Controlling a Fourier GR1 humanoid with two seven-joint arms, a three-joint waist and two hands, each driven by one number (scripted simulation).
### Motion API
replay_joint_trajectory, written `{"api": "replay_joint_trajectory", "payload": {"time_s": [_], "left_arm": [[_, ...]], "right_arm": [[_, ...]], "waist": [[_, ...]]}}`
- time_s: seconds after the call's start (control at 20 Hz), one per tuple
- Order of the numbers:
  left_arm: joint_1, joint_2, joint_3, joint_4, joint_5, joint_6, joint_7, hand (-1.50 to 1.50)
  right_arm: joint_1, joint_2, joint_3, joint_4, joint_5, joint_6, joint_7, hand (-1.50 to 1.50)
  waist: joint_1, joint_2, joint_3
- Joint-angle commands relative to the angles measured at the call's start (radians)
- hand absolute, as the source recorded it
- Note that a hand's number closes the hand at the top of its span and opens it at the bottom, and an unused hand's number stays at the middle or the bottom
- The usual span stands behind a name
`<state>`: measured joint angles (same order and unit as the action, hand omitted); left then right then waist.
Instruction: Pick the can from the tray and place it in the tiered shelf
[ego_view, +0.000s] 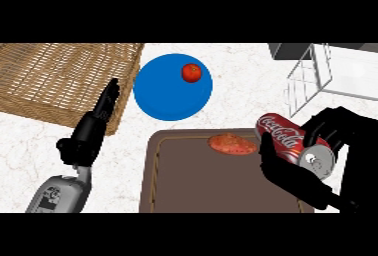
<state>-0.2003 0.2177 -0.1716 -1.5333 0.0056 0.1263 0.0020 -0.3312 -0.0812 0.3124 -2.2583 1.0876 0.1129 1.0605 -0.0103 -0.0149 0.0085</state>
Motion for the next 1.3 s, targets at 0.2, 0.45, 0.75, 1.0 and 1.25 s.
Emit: {"api": "replay_joint_trajectory", "payload": {"time_s": [0.2, 0.45, 0.75, 1.0, 1.25], "left_arm": [[0.031, -0.035, -0.020, 0.062, -0.020, 0.013, 0.056, 0.00], [0.059, -0.014, -0.013, 0.072, -0.009, -0.031, 0.010, 0.00], [0.035, -0.017, 0.016, 0.065, -0.021, -0.005, 0.042, 0.00], [0.042, -0.024, 0.011, 0.072, -0.029, -0.015, 0.028, 0.00], [0.035, -0.039, 0.007, 0.079, -0.042, -0.015, 0.017, 0.00]], "right_arm": [[-0.193, -0.072, -0.206, -0.069, 0.031, 0.184, 0.106, 1.50], [-0.332, -0.146, -0.342, 0.051, 0.020, 0.230, 0.063, 1.50], [-0.414, -0.243, -0.516, 0.093, -0.083, 0.295, -0.004, 1.50], [-0.489, -0.330, -0.615, 0.225, -0.084, 0.259, -0.075, 1.50], [-0.503, -0.380, -0.639, 0.276, -0.090, 0.246, -0.137, 1.50]], "waist": [[0.000, 0.011, -0.010], [0.009, 0.014, -0.011], [0.000, 0.012, -0.009], [0.007, 0.015, -0.009], [0.008, 0.014, -0.009]]}}
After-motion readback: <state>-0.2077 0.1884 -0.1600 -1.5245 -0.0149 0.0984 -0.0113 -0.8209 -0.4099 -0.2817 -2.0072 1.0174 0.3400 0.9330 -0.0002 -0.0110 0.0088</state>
